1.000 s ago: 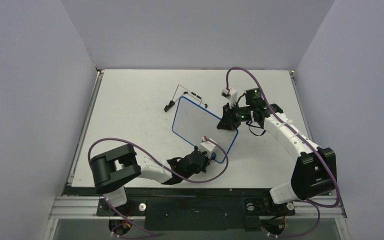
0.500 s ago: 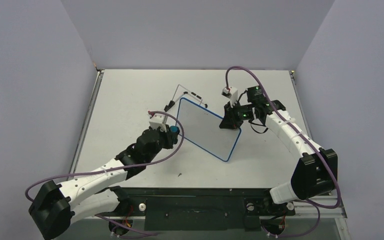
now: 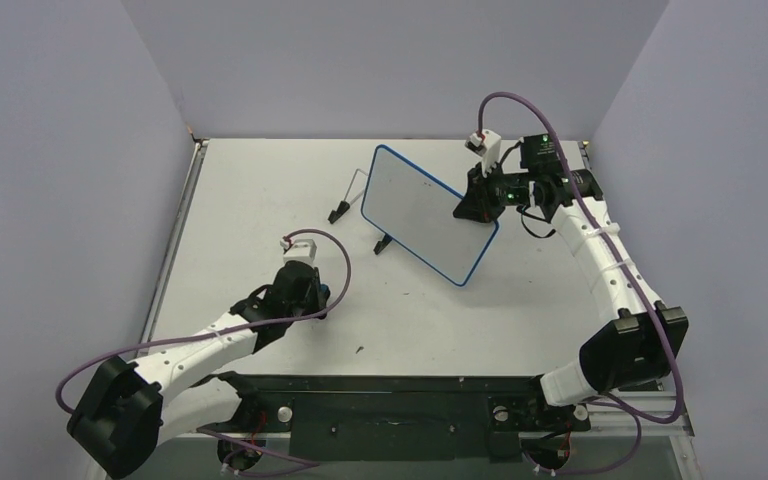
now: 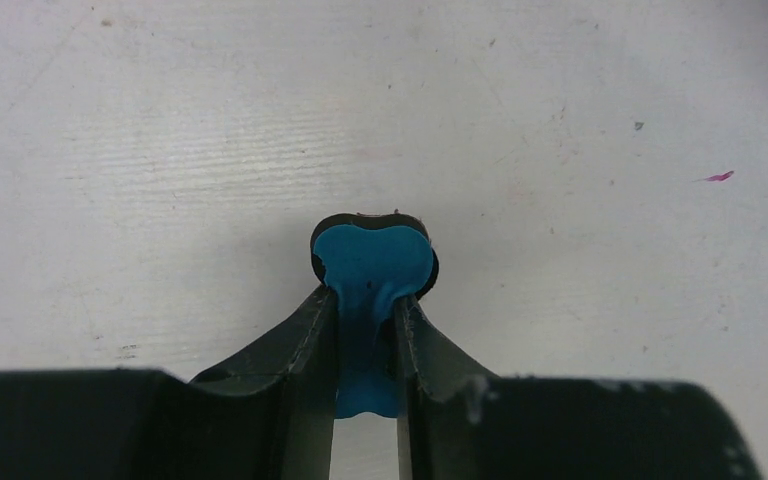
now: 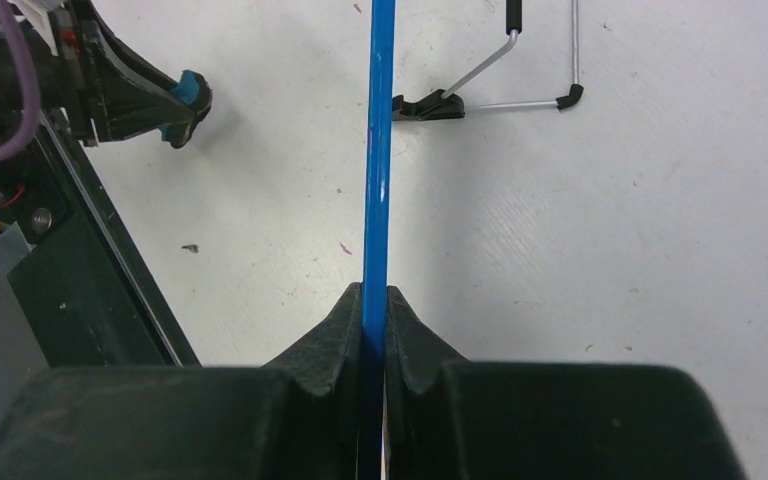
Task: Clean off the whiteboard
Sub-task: Place the whiteboard eraser at the center of the board, then place the whiteboard on the whiteboard stand, then reset both arms
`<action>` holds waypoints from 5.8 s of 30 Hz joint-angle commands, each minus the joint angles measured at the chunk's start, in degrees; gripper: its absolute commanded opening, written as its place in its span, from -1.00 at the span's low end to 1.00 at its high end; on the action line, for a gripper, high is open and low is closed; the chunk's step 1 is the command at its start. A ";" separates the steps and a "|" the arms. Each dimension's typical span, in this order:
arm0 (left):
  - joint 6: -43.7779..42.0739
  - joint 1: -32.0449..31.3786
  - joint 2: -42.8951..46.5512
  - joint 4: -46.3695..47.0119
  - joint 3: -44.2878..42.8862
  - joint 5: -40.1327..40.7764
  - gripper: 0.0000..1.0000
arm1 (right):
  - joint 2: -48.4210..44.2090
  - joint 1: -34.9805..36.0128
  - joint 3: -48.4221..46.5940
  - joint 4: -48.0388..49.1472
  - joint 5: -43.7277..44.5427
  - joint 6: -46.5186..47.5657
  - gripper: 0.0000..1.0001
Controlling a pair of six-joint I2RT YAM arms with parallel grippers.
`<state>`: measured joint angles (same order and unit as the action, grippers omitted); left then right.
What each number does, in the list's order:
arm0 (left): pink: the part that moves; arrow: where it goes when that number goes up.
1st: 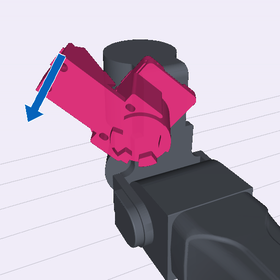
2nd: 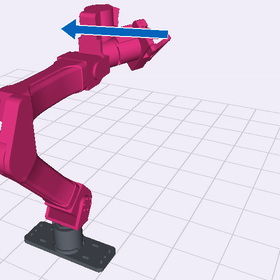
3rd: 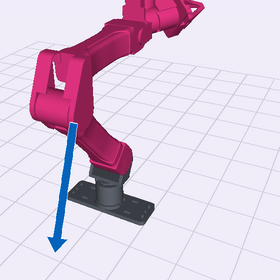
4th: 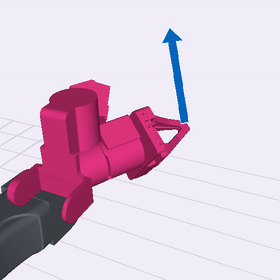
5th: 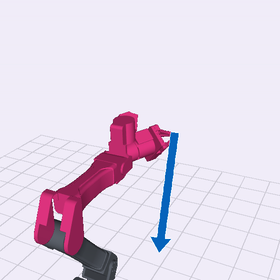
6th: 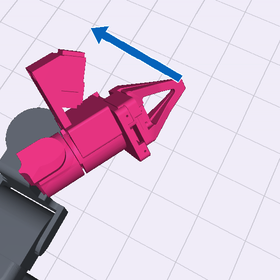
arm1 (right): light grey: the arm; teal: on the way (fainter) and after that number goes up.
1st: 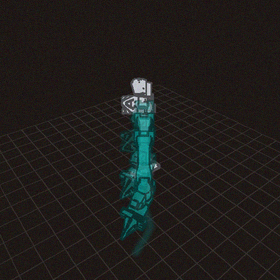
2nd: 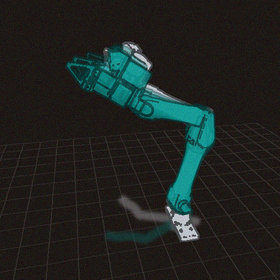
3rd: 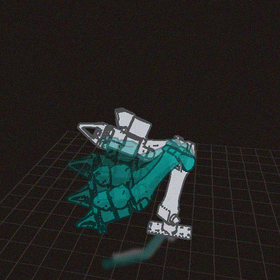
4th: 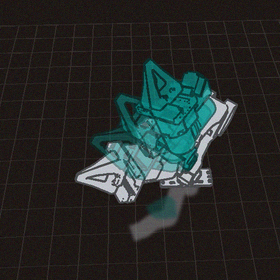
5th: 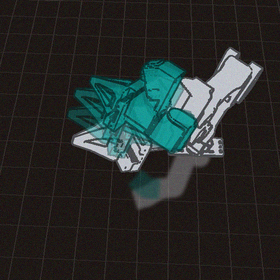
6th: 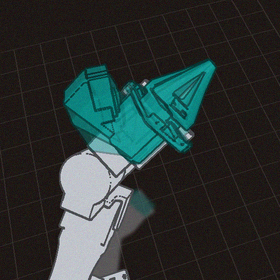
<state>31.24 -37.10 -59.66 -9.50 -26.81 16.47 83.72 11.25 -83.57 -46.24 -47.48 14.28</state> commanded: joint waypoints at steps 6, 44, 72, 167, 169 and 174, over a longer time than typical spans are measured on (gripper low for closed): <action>0.92 1.29 -5.60 2.25 -1.67 -4.53 -0.39 | 9.41 2.90 -13.67 2.27 -1.11 -4.48 -1.00; 2.70 4.17 14.10 -8.95 -1.39 -2.15 0.09 | 41.02 7.12 -41.63 6.89 -3.94 -15.56 -1.00; 3.24 4.15 18.27 -10.63 -0.92 -2.39 0.10 | 43.41 6.26 -39.81 2.76 -1.93 -8.65 -0.93; -16.06 27.60 27.45 -8.60 -11.83 -9.31 0.80 | -47.02 -49.57 39.66 25.03 21.01 -30.51 0.89; -16.24 27.55 27.34 -8.61 -11.72 -9.61 0.81 | -46.66 -49.57 40.79 27.18 20.22 -32.54 0.90; -16.31 27.50 27.40 -8.69 -11.61 -9.74 0.81 | -45.44 -49.50 41.46 28.15 18.79 -32.02 0.90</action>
<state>15.81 -9.91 -32.38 -20.34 -38.15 6.85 37.28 -37.95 -42.50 -22.39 -27.59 -15.20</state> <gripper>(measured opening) 0.903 0.947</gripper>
